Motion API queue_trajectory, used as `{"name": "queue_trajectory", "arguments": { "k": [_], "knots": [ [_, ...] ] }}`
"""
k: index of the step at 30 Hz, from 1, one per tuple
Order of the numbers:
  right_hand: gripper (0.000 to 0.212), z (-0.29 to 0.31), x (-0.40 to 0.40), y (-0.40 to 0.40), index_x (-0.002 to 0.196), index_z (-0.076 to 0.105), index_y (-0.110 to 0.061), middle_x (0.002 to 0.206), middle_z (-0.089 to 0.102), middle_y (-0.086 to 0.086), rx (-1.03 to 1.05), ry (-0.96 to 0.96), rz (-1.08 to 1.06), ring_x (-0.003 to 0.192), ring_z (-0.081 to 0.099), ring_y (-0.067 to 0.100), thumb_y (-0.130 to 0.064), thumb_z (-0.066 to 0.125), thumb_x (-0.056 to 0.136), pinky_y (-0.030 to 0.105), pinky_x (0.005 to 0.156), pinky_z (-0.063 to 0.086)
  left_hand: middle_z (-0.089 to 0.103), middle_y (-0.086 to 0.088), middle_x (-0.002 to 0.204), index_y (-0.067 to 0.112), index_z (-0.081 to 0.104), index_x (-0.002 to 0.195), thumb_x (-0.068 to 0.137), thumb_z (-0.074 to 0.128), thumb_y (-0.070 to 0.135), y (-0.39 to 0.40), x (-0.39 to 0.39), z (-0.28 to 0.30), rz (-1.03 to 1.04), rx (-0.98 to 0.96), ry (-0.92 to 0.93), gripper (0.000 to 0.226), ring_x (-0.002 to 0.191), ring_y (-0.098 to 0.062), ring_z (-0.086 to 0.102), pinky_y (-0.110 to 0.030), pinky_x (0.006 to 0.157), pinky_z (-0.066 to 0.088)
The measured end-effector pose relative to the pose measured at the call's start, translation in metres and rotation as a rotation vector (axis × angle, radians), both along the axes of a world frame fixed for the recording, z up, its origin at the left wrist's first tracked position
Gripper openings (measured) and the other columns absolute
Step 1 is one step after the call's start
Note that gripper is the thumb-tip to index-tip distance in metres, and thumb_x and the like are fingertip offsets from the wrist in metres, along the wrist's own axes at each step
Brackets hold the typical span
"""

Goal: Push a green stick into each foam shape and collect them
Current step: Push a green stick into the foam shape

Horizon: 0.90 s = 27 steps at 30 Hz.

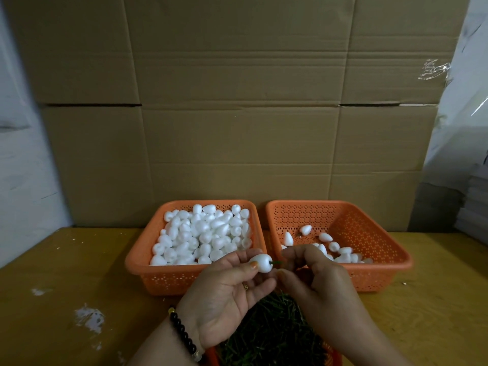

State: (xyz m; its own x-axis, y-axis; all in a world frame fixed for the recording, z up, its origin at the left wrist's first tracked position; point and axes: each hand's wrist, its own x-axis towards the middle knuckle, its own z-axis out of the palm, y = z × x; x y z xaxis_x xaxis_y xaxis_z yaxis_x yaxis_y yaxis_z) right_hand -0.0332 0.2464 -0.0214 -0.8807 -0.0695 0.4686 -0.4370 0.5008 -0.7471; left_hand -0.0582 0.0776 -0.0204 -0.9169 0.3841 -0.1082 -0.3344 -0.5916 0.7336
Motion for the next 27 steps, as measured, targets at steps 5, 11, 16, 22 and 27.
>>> {"name": "queue_trajectory", "arguments": {
  "k": [5, 11, 16, 22, 27],
  "knots": [
    [0.032, -0.0003, 0.0008, -0.0005, 0.104, 0.056, -0.034, 0.089, 0.064, -0.017, -0.021, -0.031, -0.002, 0.062, 0.062, 0.004, -0.022, 0.074, 0.081, 0.014, 0.055, 0.047, 0.068, -0.02, 0.093, -0.002, 0.074, 0.094, 0.077, 0.062, 0.002, -0.0024, 0.0014, 0.0028, -0.048, 0.056, -0.011, 0.021, 0.078, -0.025, 0.07, -0.033, 0.062, 0.059],
    [0.034, -0.0004, 0.0005, 0.0022, 0.1, 0.054, -0.04, 0.088, 0.064, -0.019, 0.057, -0.03, -0.01, 0.065, 0.061, 0.004, -0.019, 0.073, 0.081, 0.014, 0.055, 0.046, 0.066, -0.019, 0.087, -0.004, 0.062, 0.113, 0.078, 0.065, 0.014, -0.0027, -0.0002, 0.0028, -0.039, 0.102, -0.107, 0.039, 0.071, -0.024, 0.068, -0.034, 0.059, 0.058],
    [0.031, -0.0003, 0.0018, 0.0011, 0.098, 0.056, -0.038, 0.083, 0.064, -0.019, 0.092, -0.006, -0.009, 0.063, 0.06, 0.003, -0.018, 0.073, 0.082, 0.015, 0.056, 0.046, 0.064, -0.013, 0.079, -0.001, 0.064, 0.109, 0.081, 0.064, 0.024, -0.0026, -0.0009, 0.0038, -0.08, 0.162, -0.204, 0.038, 0.064, -0.019, 0.064, -0.031, 0.053, 0.057],
    [0.028, 0.0007, 0.0021, 0.0015, 0.099, 0.057, -0.035, 0.084, 0.064, -0.021, 0.089, -0.005, -0.007, 0.066, 0.06, 0.002, -0.019, 0.073, 0.082, 0.013, 0.058, 0.046, 0.063, -0.013, 0.076, -0.004, 0.071, 0.1, 0.074, 0.069, 0.029, -0.0022, -0.0026, 0.003, -0.081, 0.188, -0.227, 0.042, 0.061, -0.018, 0.063, -0.028, 0.049, 0.056],
    [0.028, -0.0001, 0.0018, 0.002, 0.099, 0.057, -0.035, 0.082, 0.064, -0.02, 0.09, -0.002, 0.0, 0.066, 0.061, 0.003, -0.02, 0.073, 0.082, 0.014, 0.057, 0.046, 0.066, -0.016, 0.08, -0.005, 0.065, 0.11, 0.076, 0.069, 0.024, -0.001, -0.0015, 0.0045, -0.035, 0.183, -0.207, 0.045, 0.063, -0.018, 0.065, -0.028, 0.05, 0.057]
  ]
}}
